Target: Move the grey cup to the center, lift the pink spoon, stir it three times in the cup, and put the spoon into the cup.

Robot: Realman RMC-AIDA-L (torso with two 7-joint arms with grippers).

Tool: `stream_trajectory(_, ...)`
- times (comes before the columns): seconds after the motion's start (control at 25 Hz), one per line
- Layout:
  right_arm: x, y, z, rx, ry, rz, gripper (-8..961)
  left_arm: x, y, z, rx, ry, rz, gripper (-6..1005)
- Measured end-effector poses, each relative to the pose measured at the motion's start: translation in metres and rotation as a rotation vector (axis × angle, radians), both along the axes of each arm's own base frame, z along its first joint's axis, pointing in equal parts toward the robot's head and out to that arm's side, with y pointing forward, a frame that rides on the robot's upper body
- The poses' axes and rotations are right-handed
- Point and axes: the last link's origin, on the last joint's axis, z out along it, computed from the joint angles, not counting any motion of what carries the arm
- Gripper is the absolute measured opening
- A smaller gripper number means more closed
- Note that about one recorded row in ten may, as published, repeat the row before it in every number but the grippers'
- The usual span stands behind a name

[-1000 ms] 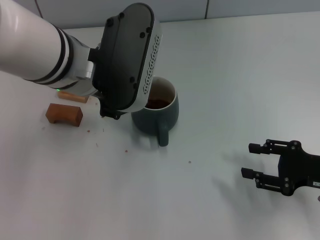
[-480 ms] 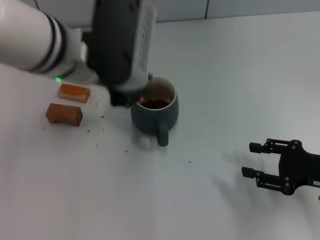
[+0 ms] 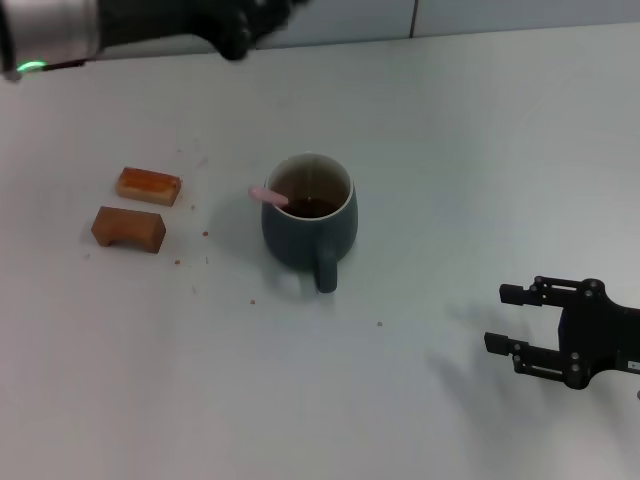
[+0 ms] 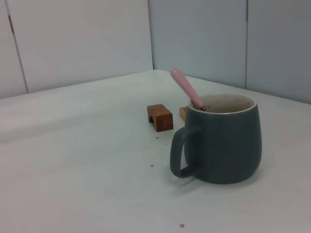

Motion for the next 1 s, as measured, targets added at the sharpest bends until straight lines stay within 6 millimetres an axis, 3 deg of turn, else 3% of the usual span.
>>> stream_trajectory(0.04, 0.0, 0.0, 0.0, 0.0, 0.0, 0.0, 622, -0.017, 0.003, 0.004, 0.007, -0.116, 0.044, 250)
stream_trajectory(0.08, 0.0, 0.0, 0.0, 0.0, 0.0, 0.0, 622, -0.017, 0.003, 0.004, 0.007, -0.116, 0.044, 251)
stream_trajectory(0.12, 0.0, 0.0, 0.0, 0.001, -0.001, 0.0, 622, -0.031, 0.004, 0.007, 0.017, -0.198, 0.07, 251)
stream_trajectory(0.16, 0.001, -0.001, 0.0, 0.001, -0.001, -0.002, 622, -0.056, 0.003, 0.006, 0.02, -0.293, 0.117, 252)
stream_trajectory(0.28, 0.001, -0.001, 0.0, 0.001, -0.001, -0.003, 622, -0.056, 0.003, 0.006, 0.02, -0.293, 0.117, 253)
stream_trajectory(0.32, 0.001, -0.001, 0.001, 0.004, -0.001, -0.006, 622, -0.082, -0.002, 0.001, 0.015, -0.355, 0.158, 254)
stream_trajectory(0.48, 0.002, -0.001, 0.002, 0.011, 0.001, -0.011, 622, -0.105, -0.01, -0.005, 0.032, -0.379, 0.186, 354)
stream_trajectory(0.56, 0.003, -0.001, 0.003, 0.016, 0.002, -0.014, 622, -0.135, -0.025, -0.013, 0.083, -0.404, 0.224, 404)
stream_trajectory(0.72, 0.004, -0.001, 0.005, 0.026, 0.0, -0.023, 622, -0.143, -0.031, -0.015, 0.098, -0.405, 0.231, 489)
stream_trajectory(0.76, 0.004, -0.001, 0.005, 0.026, 0.0, -0.023, 622, -0.178, -0.066, -0.032, 0.158, -0.402, 0.251, 510)
stream_trajectory(0.92, 0.006, 0.0, 0.006, 0.031, -0.005, -0.025, 622, -0.201, -0.098, -0.048, 0.18, -0.388, 0.28, 595)
stream_trajectory(1.0, 0.006, 0.0, 0.006, 0.032, -0.006, -0.025, 622, -0.205, -0.102, -0.05, 0.181, -0.388, 0.29, 638)
